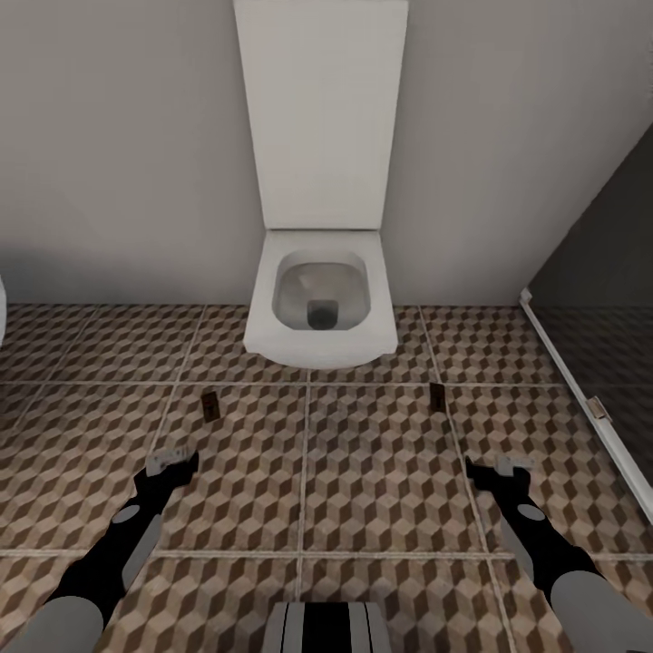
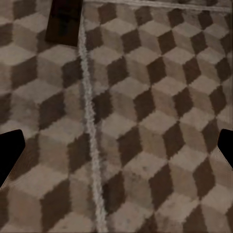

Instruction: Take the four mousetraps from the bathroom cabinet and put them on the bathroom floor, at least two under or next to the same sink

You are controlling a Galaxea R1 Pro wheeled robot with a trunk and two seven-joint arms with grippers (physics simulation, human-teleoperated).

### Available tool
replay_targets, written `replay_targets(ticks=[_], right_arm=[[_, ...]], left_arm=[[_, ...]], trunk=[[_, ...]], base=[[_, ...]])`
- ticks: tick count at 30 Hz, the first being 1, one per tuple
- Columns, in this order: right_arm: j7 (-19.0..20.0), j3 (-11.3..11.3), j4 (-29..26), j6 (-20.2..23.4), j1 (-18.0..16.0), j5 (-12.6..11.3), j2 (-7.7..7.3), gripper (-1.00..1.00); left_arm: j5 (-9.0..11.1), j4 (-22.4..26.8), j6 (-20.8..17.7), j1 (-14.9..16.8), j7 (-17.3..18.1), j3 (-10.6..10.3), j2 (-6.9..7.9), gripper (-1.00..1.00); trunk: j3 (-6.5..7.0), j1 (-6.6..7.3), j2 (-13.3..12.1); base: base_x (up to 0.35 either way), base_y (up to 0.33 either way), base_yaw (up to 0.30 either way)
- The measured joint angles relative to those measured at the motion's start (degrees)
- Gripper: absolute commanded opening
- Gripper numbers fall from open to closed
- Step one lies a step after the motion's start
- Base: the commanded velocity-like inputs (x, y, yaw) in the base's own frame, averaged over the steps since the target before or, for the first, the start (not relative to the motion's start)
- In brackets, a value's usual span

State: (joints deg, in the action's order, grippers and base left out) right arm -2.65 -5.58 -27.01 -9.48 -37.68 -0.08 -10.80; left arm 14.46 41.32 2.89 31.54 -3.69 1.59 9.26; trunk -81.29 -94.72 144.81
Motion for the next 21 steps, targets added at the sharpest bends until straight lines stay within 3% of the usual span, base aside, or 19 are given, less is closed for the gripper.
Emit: replay_targets(ticks=[9,21], right_arm=[[0.0,0.0,0.0,0.0,0.0,0.0,0.22,1.0],[0.0,0.0,0.1,0.0,0.0,-0.1,0.57,1.0]], left_arm=[[-0.1,0.0,0.0,0.0,0.0,0.0,-0.99,1.0],[-0.1,0.0,0.0,0.0,0.0,0.0,-1.27,1.0]], trunk=[[1.99,0.23,-0.1],[4.66,0.54,-0.3]], base=[[0.0,0.0,0.0],[0.0,0.0,0.0]])
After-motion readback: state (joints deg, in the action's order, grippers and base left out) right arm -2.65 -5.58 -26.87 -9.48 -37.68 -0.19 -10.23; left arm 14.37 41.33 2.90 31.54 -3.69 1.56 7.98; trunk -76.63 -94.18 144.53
